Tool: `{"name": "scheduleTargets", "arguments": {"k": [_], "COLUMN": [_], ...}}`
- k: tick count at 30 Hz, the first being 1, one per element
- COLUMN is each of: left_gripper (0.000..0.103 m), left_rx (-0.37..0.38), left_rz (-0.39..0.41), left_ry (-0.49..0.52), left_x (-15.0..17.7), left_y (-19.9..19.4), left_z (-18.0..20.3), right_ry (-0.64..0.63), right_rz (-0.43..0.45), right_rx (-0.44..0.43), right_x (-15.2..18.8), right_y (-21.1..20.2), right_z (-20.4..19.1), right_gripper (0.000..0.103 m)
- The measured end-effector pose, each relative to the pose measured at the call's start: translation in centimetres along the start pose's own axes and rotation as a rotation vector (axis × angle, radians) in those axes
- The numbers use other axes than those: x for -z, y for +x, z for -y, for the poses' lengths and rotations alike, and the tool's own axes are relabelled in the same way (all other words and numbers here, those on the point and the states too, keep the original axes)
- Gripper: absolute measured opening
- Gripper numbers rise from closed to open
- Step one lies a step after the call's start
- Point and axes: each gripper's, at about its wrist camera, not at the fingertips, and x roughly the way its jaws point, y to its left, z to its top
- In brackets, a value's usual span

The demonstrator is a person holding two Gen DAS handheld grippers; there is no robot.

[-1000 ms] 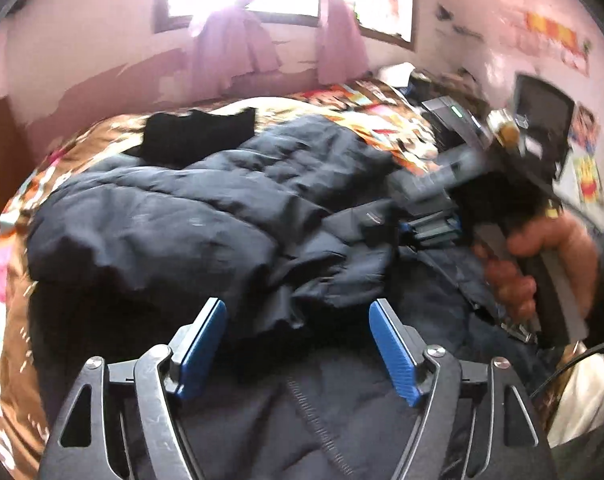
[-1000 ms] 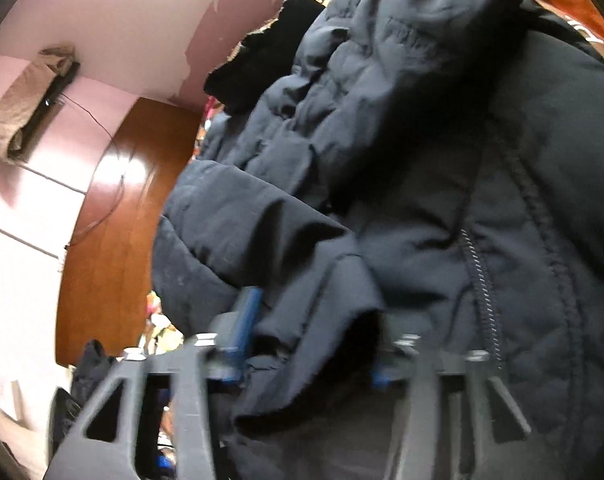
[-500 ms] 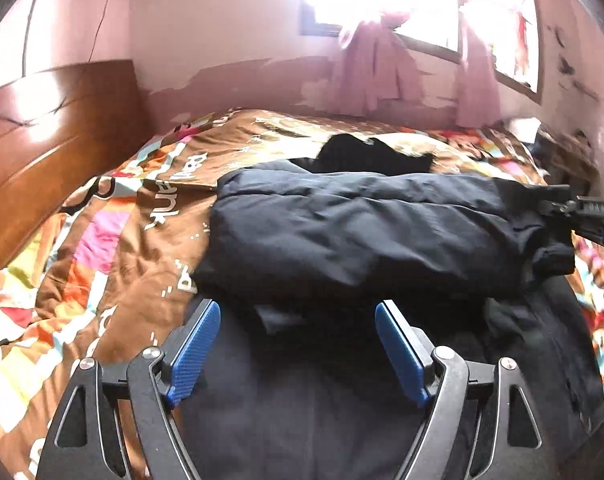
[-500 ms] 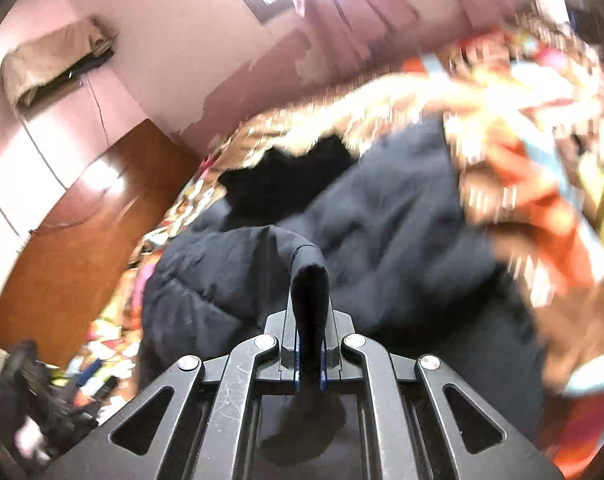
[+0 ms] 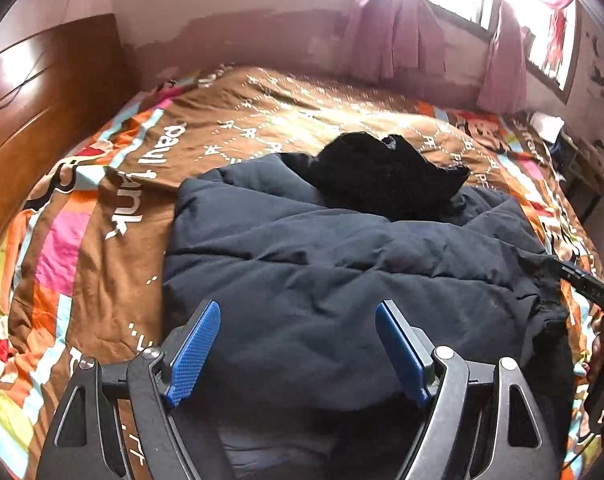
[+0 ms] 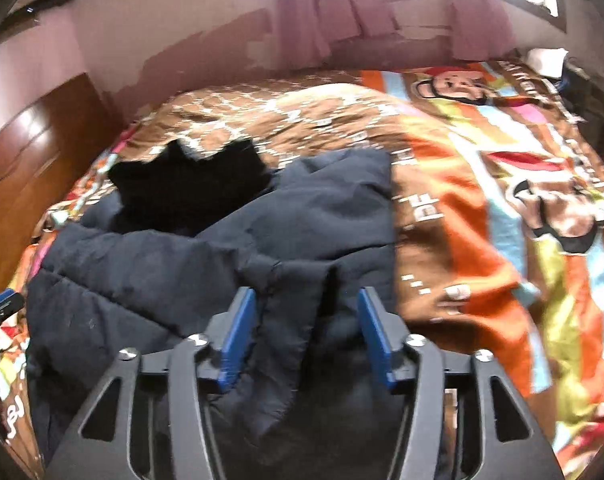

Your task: Fold large clothes

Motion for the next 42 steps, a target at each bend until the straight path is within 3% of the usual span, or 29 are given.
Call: {"name": "scheduleTargets", "arguments": {"k": [5,8,11,16,19,24,27,31,33,38,42], "left_gripper": [0.078,0.078,0.078,0.078,0.078,0.078,0.078,0.078,0.078,0.078,0.078], "left_rx": [0.068,0.106,0.128,0.101,0.066,0.054,0.101,0.103,0.126,0.274,0.408], "left_rz": [-0.041,-0.073,-0.134,-0.227,-0.233,-0.238,-0.235,-0.116,-0.102,-0.124,-0.236], "left_ry": [0.016,0.048,0.098,0.21,0.259,0.276,0.243,0.252,0.238,0.024,-0.207], "left_x": [-2.9,-4.5,-5.0,-2.3,-0.7,-0.3,-1.8,-5.2,-7.2,-12.9,-15.9], "left_y": [2.1,4.7,7.0,9.6,10.2,10.3,9.2,7.5,7.8,9.6,12.8], "left_z": [1.1,2.1,3.2,4.6,5.3,5.7,4.6,3.4,2.8,0.7,-0.8], "right_ry": [-0.062,-0.129,-0.188,-0.36,-0.432,-0.45,-0.42,-0.344,-0.284,0.067,0.289], "right_rz": [-0.077,-0.106,-0.156,-0.185,-0.171,-0.159,-0.169,-0.14,-0.132,-0.194,-0.266], "right_rx": [-0.071,-0.074,-0.091,0.003,0.001,-0.008,-0.041,-0.1,-0.135,-0.319,-0.41], "right_x": [-2.5,-2.9,-2.6,-0.2,1.4,2.7,1.3,-2.3,-4.6,-11.4,-13.7], "right_y": [0.8,2.4,4.4,5.8,5.7,5.3,4.8,4.3,4.7,8.5,12.2], "right_z": [-2.2,-4.3,-5.8,-7.5,-7.8,-7.8,-7.4,-6.3,-5.6,-2.4,-1.0], "right_gripper": [0.058,0.068,0.068,0.068,0.07,0.071,0.071,0.071,0.071,0.071,0.071]}}
